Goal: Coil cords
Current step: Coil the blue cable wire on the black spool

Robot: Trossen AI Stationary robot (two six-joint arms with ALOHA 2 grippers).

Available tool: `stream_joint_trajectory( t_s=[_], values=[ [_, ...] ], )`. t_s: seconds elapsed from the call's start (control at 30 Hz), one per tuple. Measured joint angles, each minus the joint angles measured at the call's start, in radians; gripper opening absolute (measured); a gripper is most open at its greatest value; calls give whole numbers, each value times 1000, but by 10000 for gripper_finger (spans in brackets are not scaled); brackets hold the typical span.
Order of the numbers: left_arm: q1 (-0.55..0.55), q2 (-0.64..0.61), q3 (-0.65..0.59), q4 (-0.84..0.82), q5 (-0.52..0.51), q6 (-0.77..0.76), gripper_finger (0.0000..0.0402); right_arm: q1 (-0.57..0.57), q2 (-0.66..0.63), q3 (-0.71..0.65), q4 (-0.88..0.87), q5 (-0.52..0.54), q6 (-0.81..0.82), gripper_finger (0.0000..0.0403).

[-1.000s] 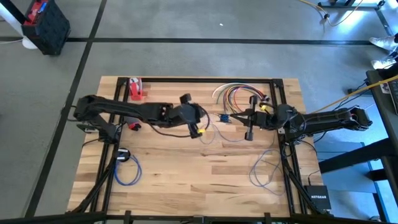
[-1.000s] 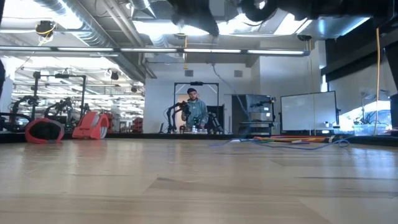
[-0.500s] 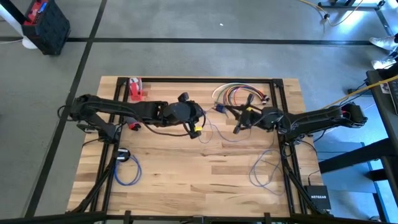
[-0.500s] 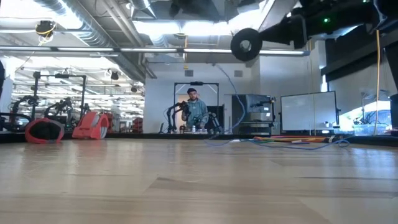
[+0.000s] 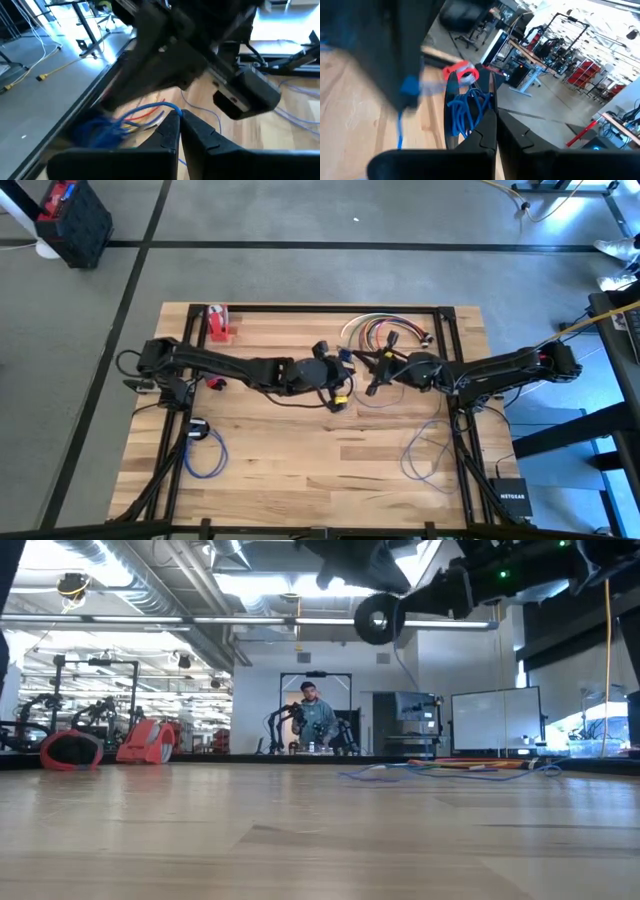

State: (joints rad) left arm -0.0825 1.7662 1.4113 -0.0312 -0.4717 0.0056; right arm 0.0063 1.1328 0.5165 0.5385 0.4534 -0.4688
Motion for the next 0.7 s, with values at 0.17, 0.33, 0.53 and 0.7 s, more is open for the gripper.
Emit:
stream_joint_trajectory(
  t_s=[0.17, 0.33, 0.53, 0.7],
  values=[
    [13, 9, 0, -4, 0, -23, 4, 0, -10, 2, 75, -35, 55, 7],
    [14, 20, 0, -2, -4, -20, 5, 1, -16, 3, 167, -55, 78, 7],
    [21, 23, 2, 8, -11, -5, 3, 1, -51, 44, 155, -107, 100, 7],
    [26, 21, 5, 2, -10, 21, 2, 1, -80, 67, 141, -140, 116, 7]
  ],
)
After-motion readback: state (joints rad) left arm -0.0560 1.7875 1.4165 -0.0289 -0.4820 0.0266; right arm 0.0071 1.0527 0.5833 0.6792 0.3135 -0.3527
